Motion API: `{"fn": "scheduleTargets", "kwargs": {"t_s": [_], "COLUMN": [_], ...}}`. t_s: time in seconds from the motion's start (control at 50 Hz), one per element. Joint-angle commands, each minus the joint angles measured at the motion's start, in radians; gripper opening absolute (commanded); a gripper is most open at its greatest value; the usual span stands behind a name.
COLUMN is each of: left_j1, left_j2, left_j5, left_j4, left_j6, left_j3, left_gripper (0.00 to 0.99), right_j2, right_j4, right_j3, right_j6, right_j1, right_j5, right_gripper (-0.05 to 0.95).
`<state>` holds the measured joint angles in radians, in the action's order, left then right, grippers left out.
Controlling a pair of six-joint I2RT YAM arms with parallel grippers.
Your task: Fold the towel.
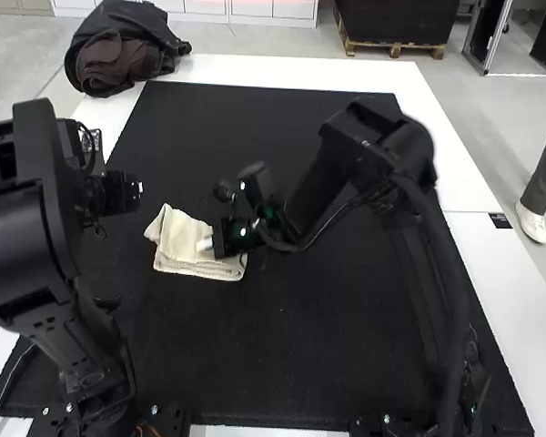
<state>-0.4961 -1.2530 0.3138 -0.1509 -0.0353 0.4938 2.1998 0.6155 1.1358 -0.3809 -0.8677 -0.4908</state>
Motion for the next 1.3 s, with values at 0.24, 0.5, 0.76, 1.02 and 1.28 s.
{"fn": "scheduleTargets", "kwargs": {"t_s": [0.24, 0.5, 0.76, 1.02, 1.28], "left_j1": [0.014, 0.113, 0.254, 0.292, 0.332], "left_j2": [0.121, 0.227, 0.376, 0.481, 0.624], "left_j5": [0.001, -0.027, -0.108, -0.131, -0.131], "left_j4": [0.137, 0.214, 0.284, 0.35, 0.369], "left_j6": [0.038, 0.103, 0.169, 0.233, 0.247], "left_j3": [0.146, 0.184, 0.204, 0.204, 0.218], "left_gripper": [0.967, 0.967, 0.967, 0.967, 0.967], "right_j2": [-0.425, -0.66, -0.905, -1.143, -1.353], "right_j4": [-0.204, -0.315, -0.401, -0.474, -0.468], "right_j3": [0.07, 0.056, -0.027, -0.123, -0.219], "right_j6": [-0.018, -0.019, -0.023, -0.084, -0.242], "right_j1": [0.134, 0.271, 0.383, 0.475, 0.561], "right_j5": [0.0, 0.0, -0.011, -0.08, -0.192], "right_gripper": [-0.02, -0.02, 0.08, 0.66, 0.91]}}
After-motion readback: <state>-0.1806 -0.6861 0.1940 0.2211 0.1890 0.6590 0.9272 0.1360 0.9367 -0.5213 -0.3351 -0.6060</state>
